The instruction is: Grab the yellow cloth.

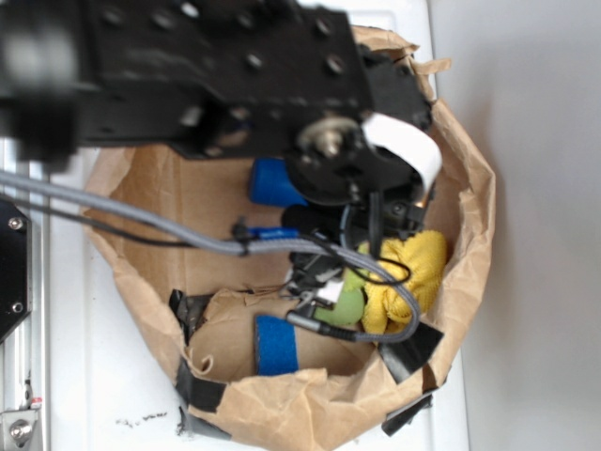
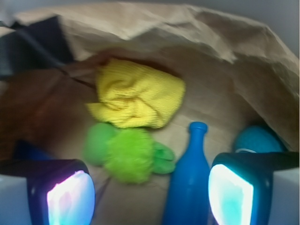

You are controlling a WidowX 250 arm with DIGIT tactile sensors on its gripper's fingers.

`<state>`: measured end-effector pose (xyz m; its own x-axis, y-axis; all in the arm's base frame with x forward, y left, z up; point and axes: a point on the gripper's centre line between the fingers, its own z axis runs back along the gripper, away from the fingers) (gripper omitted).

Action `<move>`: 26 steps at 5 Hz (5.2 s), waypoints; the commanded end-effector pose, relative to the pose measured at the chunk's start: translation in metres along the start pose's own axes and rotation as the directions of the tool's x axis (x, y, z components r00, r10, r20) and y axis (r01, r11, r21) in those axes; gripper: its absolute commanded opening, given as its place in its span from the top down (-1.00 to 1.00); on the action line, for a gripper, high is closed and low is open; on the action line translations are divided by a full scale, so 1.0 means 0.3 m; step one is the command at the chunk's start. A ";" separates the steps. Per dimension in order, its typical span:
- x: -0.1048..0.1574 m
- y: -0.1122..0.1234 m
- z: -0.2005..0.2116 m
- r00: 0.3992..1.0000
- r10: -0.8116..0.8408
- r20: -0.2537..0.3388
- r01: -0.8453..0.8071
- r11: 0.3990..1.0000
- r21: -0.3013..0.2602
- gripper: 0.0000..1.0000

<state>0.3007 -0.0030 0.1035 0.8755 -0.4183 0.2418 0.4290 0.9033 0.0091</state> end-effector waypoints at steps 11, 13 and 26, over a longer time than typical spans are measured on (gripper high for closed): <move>0.085 -0.060 0.012 0.983 0.153 0.105 -0.151 0.988 -0.026 1.00; -0.028 -0.065 0.111 0.994 0.107 0.032 -0.107 0.994 -0.015 1.00; 0.177 -0.150 -0.197 0.969 0.103 0.225 -0.111 0.994 0.021 -1.00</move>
<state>0.3305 -0.0580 0.0402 0.8708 -0.2815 0.4031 0.3086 0.9512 -0.0024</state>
